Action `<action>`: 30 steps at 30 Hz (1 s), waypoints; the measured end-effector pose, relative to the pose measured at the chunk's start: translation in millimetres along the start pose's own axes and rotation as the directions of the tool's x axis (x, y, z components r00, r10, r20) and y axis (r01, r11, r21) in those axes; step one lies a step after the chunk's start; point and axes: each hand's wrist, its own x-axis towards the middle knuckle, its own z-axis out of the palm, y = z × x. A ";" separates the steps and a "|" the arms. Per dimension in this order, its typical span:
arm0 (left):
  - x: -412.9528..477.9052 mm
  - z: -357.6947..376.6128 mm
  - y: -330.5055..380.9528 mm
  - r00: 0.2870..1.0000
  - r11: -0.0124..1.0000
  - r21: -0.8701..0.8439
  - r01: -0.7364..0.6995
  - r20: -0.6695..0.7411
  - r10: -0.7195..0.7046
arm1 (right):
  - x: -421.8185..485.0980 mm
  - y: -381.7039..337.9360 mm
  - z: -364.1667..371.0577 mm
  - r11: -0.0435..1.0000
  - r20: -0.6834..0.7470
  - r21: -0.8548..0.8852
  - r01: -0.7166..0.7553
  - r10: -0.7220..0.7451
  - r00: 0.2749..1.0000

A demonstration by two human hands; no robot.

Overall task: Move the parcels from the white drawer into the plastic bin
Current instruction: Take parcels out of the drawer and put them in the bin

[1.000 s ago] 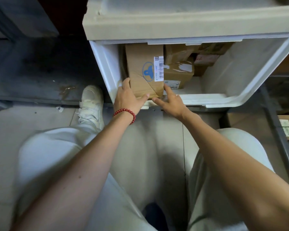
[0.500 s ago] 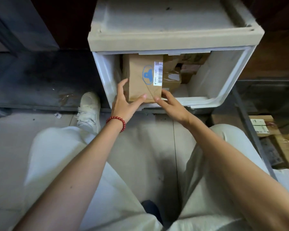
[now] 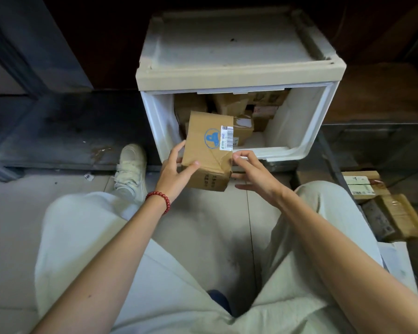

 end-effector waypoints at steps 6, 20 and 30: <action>-11.4 0.6 5.3 0.986 0.968 0.213 -0.131 -0.072 0.150 | -6.0 -0.6 7.0 0.994 0.066 0.105 -0.030 0.023 0.998; -6.6 15.9 9.8 0.937 0.952 0.236 -0.194 -0.244 0.251 | 5.7 1.7 4.4 0.976 -0.114 -0.146 0.163 -0.180 0.977; -3.2 -2.5 14.4 0.995 0.992 -0.126 0.024 -0.097 -0.036 | 14.1 2.6 -17.6 1.000 -0.203 0.006 -0.029 0.029 0.979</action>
